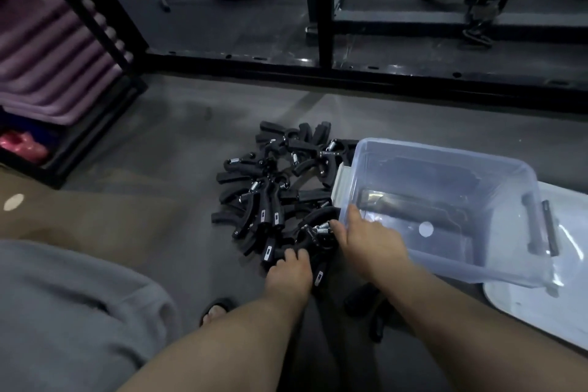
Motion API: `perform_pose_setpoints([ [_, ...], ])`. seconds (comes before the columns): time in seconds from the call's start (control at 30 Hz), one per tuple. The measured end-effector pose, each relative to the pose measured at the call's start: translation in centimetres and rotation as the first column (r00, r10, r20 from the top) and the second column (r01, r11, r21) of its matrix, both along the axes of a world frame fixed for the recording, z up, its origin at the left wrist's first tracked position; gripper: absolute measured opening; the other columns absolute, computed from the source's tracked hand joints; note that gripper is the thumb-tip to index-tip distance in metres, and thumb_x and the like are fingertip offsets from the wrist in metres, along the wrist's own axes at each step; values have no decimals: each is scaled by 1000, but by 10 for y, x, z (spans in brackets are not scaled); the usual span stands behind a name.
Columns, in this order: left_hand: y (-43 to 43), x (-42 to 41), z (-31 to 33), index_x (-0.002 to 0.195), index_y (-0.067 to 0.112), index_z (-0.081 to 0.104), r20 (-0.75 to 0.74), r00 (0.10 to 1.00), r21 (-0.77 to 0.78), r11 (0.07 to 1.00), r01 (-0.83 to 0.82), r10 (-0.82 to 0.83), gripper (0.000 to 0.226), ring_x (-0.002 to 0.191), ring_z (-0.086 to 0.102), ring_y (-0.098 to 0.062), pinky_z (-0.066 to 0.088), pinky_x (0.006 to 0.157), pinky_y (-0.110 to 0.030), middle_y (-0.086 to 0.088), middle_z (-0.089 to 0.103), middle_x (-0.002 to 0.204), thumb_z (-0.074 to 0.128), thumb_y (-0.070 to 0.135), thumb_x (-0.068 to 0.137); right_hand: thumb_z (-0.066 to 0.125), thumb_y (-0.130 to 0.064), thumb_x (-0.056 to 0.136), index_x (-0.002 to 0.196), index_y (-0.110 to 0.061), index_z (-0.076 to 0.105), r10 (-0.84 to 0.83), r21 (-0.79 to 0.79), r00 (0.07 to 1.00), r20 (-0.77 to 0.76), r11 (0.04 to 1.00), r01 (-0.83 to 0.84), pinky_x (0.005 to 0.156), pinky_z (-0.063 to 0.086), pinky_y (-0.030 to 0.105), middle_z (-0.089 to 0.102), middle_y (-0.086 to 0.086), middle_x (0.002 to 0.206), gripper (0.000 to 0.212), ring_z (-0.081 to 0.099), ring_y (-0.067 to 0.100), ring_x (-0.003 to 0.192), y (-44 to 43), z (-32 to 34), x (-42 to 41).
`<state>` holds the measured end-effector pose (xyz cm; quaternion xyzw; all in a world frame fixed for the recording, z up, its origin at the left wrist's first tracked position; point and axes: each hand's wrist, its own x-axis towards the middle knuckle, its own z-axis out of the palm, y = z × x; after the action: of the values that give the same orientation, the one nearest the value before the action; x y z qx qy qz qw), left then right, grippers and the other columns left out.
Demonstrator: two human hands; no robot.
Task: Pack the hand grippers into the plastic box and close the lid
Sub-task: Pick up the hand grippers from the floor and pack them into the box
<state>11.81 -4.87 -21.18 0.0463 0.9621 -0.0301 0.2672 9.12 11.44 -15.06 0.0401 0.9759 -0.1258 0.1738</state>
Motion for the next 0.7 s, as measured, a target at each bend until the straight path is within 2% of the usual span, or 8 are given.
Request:
perform_pose_setpoints([
  [0.17, -6, -4, 4, 135, 15, 33, 209, 964, 87, 979, -187, 165, 55, 123, 48, -31, 40, 99, -42, -12, 43, 134, 57, 33, 89, 19, -63, 96, 133, -18, 41, 37, -113, 992, 119, 993, -24, 95, 43, 45, 63, 10, 124, 61, 58, 31, 115, 12, 14, -2],
  [0.23, -6, -9, 4, 120, 15, 53, -92, 990, 94, 991, -95, 103, 37, 105, 58, -29, 46, 86, -40, -9, 55, 115, 55, 22, 84, 22, -61, 97, 131, -16, 45, 64, -92, 984, 168, 995, -49, 96, 41, 42, 61, 11, 126, 60, 56, 31, 118, 17, 19, 1],
  [0.3, -1, -19, 4, 111, 14, 62, -244, 970, 77, 997, 2, 17, 38, 91, 58, -28, 46, 79, -40, -8, 56, 101, 58, 19, 74, 26, -59, 98, 132, -15, 45, 72, -38, 985, 158, 997, -67, 97, 39, 41, 59, 11, 129, 59, 54, 31, 120, 18, 21, 4],
  [0.33, 1, -23, 1, 124, 12, 56, -222, 975, 79, 997, 16, 2, 48, 99, 56, -29, 43, 87, -42, -9, 56, 110, 56, 21, 77, 27, -59, 98, 136, -15, 43, 68, -4, 989, 129, 998, -68, 98, 37, 41, 57, 11, 131, 60, 52, 31, 122, 18, 21, 5],
  [0.4, 3, -30, -12, 151, 9, 20, -106, 991, 63, 995, -79, 85, 68, 123, 45, -29, 29, 108, -46, -10, 46, 134, 47, 28, 91, 30, -57, 97, 143, -16, 37, 38, 25, 999, 20, 999, -38, 102, 34, 41, 53, 9, 137, 62, 49, 29, 126, 15, 18, 11],
  [0.47, 2, -32, -21, 153, 8, 3, -14, 992, 23, 992, -123, 123, 77, 131, 41, -28, 21, 113, -46, -9, 41, 142, 46, 33, 94, 28, -55, 97, 145, -17, 35, 19, 44, 995, -95, 999, -15, 103, 33, 40, 53, 6, 137, 62, 49, 28, 126, 12, 13, 21],
  [0.6, -11, -21, -15, 137, 15, 36, -46, 999, 10, 1000, 19, -18, 61, 122, 49, -27, 34, 104, -43, -7, 46, 132, 63, 30, 85, 26, -50, 99, 141, -19, 38, 51, 73, 993, -102, 996, -44, 105, 30, 36, 54, 1, 135, 53, 48, 24, 125, 13, 5, 35],
  [0.7, -9, -21, 6, 125, 18, 45, -144, 989, 110, 993, 33, -17, 38, 116, 51, -26, 42, 92, -40, -5, 46, 127, 56, 28, 90, 31, -46, 100, 137, -21, 40, 39, 67, 996, -78, 997, -34, 103, 31, 35, 54, 0, 131, 45, 48, 23, 123, 18, 19, 32],
])
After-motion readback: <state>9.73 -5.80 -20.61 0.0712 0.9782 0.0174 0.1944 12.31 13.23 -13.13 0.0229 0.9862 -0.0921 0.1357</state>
